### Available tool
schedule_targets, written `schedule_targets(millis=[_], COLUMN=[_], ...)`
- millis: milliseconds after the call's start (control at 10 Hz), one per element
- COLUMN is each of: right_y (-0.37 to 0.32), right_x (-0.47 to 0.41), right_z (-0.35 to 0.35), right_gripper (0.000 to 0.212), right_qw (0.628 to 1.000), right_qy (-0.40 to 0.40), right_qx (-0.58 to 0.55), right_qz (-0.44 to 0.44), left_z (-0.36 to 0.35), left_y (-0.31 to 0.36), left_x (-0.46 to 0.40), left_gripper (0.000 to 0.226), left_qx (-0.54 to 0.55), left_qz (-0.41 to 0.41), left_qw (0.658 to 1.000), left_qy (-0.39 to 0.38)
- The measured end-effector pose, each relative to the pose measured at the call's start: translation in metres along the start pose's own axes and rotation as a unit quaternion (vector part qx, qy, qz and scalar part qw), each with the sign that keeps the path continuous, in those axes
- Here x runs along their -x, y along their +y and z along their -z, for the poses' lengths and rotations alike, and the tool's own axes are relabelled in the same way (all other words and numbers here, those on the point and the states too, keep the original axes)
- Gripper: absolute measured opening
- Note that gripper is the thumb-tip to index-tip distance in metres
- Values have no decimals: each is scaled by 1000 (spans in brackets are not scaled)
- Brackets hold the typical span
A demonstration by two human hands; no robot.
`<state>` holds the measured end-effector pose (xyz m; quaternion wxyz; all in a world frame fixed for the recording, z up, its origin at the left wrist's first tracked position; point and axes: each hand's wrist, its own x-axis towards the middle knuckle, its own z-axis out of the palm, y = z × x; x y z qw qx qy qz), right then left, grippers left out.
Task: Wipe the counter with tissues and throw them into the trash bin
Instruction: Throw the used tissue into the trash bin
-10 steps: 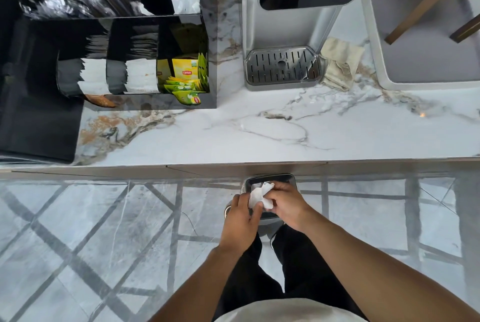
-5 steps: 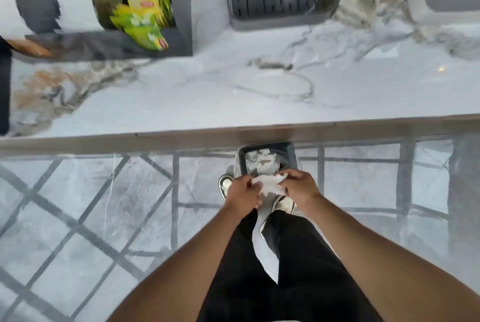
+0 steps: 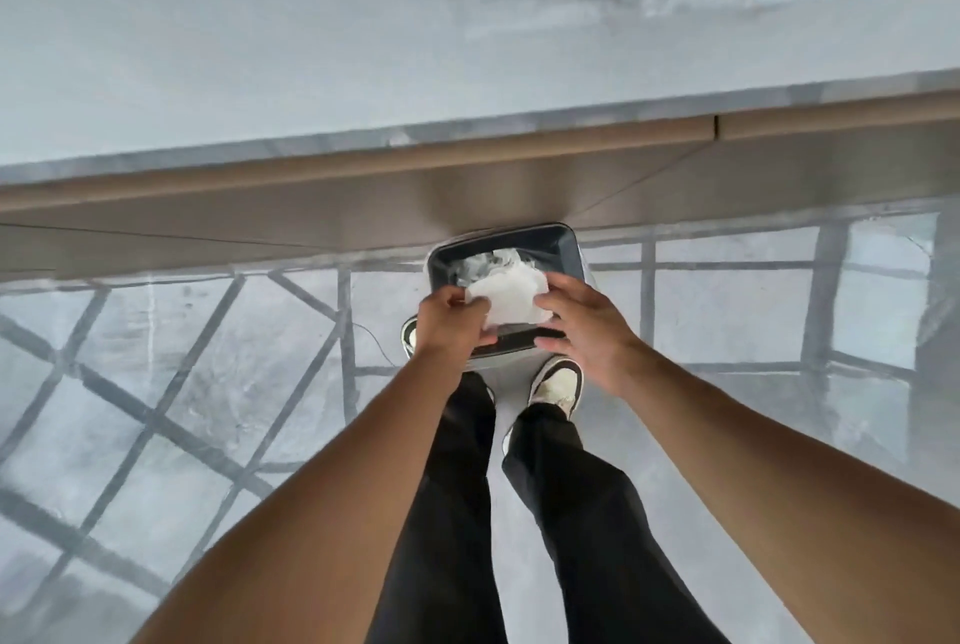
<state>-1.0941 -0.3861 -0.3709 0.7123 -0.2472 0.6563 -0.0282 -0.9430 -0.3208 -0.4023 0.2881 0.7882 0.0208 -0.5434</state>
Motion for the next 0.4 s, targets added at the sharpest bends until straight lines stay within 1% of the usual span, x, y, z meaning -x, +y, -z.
schedule_targets(millis=[100,200,300,400], right_y=[10,14,6,3], right_x=[-19,-23,-8,5], right_z=[7,12,18,21], right_gripper=[46,50,42,43], right_qw=[996,991,979,973], right_qy=[18,48,85,82], right_qx=[88,124,182,213], right_qz=[18,17,26,40], left_z=[-4,1,17,27], left_y=[-13,-21,-19,-20], left_x=[-14,-13,5,19], left_gripper=[37,45,52,53], left_qx=[23,4,-31,-65], left_qz=[29,42,61,52], left_qw=[999,999,998,996], left_qy=[-20,-12,6,12])
